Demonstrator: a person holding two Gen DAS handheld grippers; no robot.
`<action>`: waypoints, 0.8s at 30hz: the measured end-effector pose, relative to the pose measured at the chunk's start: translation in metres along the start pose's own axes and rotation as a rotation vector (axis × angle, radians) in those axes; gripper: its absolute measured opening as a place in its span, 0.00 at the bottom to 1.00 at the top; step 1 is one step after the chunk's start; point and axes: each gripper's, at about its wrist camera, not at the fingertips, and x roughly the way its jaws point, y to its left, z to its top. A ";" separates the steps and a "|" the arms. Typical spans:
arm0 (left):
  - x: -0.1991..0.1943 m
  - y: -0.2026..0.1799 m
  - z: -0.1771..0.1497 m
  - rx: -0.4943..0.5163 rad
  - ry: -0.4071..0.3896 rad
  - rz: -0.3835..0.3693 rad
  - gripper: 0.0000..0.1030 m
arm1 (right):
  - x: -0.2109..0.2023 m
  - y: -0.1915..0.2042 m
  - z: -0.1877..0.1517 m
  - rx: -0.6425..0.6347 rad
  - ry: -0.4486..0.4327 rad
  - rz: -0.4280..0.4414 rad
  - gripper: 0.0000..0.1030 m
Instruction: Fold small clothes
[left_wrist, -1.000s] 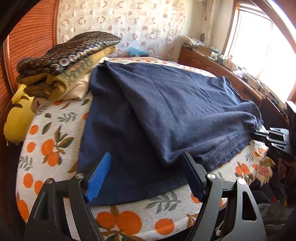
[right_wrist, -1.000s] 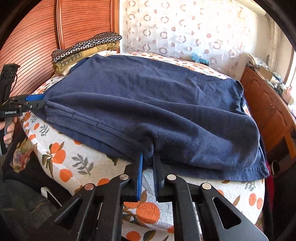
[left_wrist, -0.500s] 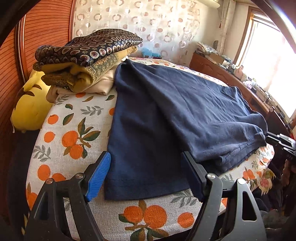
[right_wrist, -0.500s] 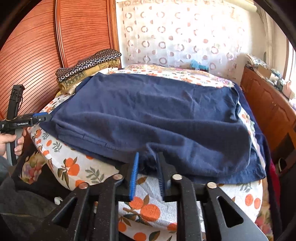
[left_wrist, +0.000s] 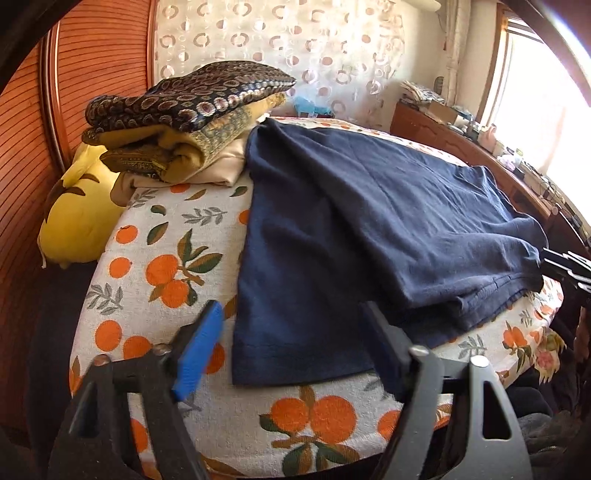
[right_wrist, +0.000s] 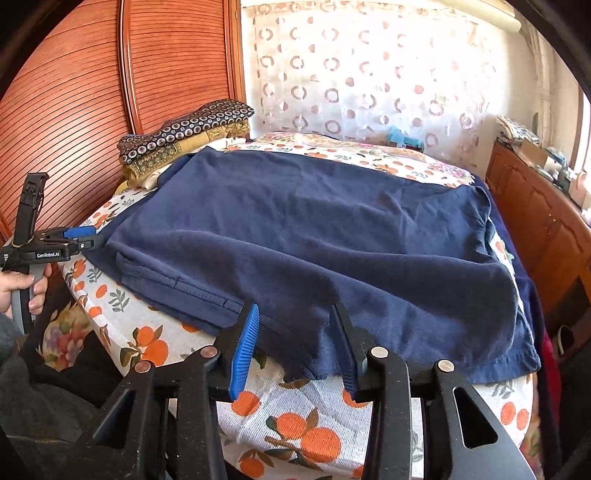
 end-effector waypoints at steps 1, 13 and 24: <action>0.000 -0.002 -0.001 0.011 0.001 0.005 0.56 | 0.000 -0.001 0.001 0.002 -0.001 -0.001 0.40; -0.019 -0.019 0.013 -0.006 -0.053 -0.147 0.06 | 0.005 -0.013 -0.001 0.047 -0.002 -0.008 0.40; -0.025 -0.092 0.085 0.111 -0.136 -0.308 0.06 | -0.003 -0.033 -0.010 0.090 -0.022 -0.024 0.40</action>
